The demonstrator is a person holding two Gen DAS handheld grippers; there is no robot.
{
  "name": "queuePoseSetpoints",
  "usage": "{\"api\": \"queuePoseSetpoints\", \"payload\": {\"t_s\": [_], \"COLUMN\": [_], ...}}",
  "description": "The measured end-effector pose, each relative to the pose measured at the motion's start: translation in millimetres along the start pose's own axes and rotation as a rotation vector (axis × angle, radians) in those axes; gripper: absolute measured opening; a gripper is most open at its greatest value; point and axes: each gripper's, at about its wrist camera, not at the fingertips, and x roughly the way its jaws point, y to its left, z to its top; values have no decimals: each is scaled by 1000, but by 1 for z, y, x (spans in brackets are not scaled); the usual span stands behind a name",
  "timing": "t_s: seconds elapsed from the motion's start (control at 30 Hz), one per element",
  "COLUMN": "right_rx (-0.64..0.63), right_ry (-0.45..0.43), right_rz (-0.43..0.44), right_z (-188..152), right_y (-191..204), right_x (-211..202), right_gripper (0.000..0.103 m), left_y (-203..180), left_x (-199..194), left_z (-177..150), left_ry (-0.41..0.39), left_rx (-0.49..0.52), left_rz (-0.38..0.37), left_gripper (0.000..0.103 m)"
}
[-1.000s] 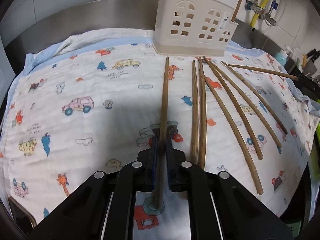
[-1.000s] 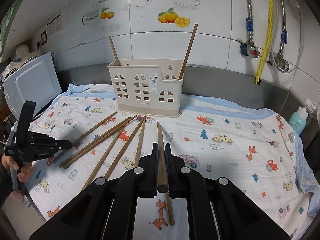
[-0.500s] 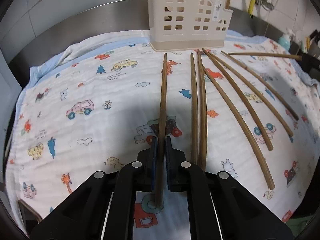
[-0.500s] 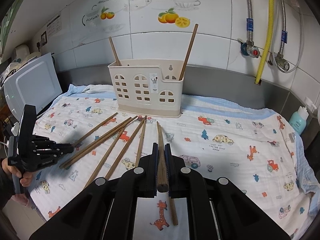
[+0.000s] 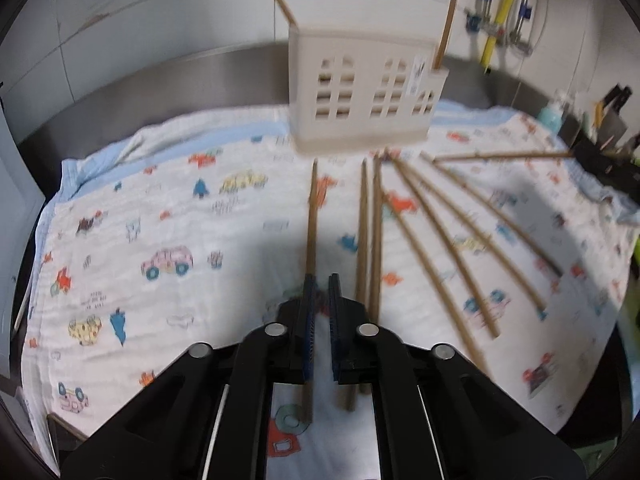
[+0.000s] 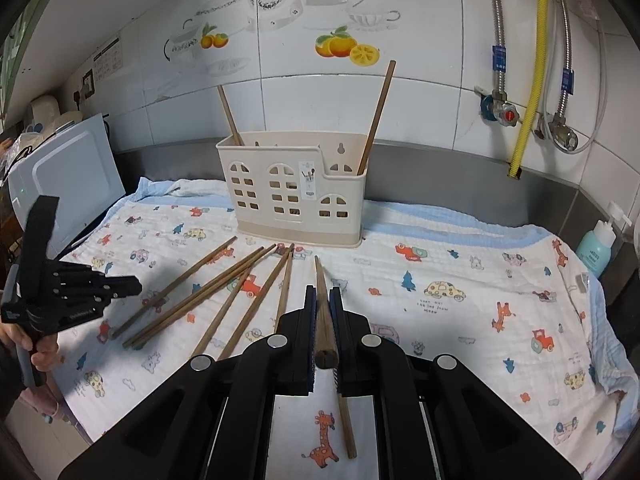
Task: Organize utensils
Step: 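Raise the held chopstick with the left tool while the right tool lifts its own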
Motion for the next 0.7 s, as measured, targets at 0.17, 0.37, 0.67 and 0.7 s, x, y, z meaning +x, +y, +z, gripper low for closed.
{"api": "queuePoseSetpoints", "payload": {"t_s": [0.17,0.37,0.67,0.7], "right_rx": [-5,-12,-10,-9], "right_ry": [-17,-24,-16,-17], "right_rz": [5,15,20,20], "right_z": [8,11,9,9], "right_y": [4,8,7,7], "right_x": [-2,-2,0,0], "right_gripper": [6,6,6,6], "left_y": [-1,2,8,7], "left_x": [-12,-6,16,17], "left_z": [13,1,-32,-35], "left_ry": [-64,-26,59,62], "left_rx": [1,-4,-35,-32], "left_rz": [-20,-11,-29,-27], "left_gripper": [2,4,35,35]}}
